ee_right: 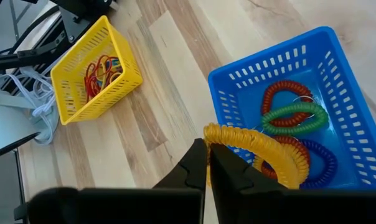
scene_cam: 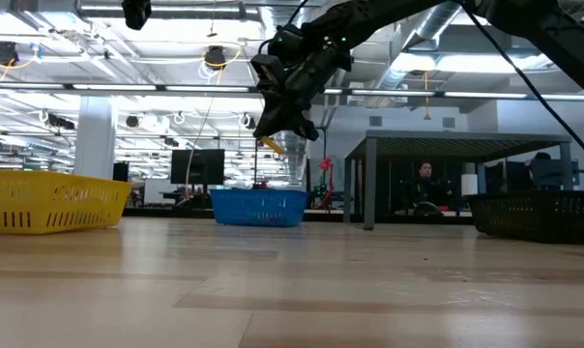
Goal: Pick & Place Office Desk Supplies
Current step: Put the yellow spring keychain into the blue bin, then put the black bin with the yellow crayon boxes on the shelf
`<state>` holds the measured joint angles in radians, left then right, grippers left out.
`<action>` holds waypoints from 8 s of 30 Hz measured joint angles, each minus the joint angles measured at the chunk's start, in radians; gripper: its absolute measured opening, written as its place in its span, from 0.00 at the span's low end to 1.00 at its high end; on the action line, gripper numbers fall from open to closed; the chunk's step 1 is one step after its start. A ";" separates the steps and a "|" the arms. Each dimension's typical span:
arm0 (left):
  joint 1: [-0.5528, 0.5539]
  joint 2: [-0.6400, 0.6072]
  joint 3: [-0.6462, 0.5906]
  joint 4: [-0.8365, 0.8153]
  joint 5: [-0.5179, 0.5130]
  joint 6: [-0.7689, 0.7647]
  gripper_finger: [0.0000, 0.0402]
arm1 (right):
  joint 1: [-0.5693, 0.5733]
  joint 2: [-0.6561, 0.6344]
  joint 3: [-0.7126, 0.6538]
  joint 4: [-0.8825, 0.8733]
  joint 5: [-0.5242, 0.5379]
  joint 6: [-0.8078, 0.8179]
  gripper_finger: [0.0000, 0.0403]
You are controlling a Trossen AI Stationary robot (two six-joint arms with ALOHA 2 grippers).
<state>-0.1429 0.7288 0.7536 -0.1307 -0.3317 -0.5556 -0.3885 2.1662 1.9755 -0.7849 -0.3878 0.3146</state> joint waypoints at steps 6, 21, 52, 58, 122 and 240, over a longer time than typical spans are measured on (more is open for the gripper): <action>0.000 0.000 0.000 0.000 0.000 0.000 0.43 | -0.003 0.000 0.000 0.000 0.023 0.000 0.01; 0.000 0.000 0.000 0.000 0.000 -0.002 0.43 | -0.027 0.000 0.000 0.000 0.023 -0.010 0.30; 0.000 -0.002 0.000 -0.002 0.025 -0.001 0.43 | 0.090 -0.270 -0.002 -0.338 0.207 -0.113 0.27; 0.000 -0.002 0.000 -0.002 0.053 0.016 0.43 | 0.216 -0.425 -0.002 -0.511 0.375 -0.070 0.27; 0.000 -0.002 0.000 0.000 0.101 0.076 0.43 | 0.588 -1.104 -1.294 -0.174 0.267 0.329 0.36; 0.000 -0.002 0.000 -0.010 0.102 0.087 0.43 | 0.817 -0.746 -0.556 -0.779 0.444 0.358 0.00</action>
<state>-0.1425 0.7266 0.7540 -0.1402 -0.2299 -0.4683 0.4288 1.4203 1.4190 -1.5641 0.0564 0.6724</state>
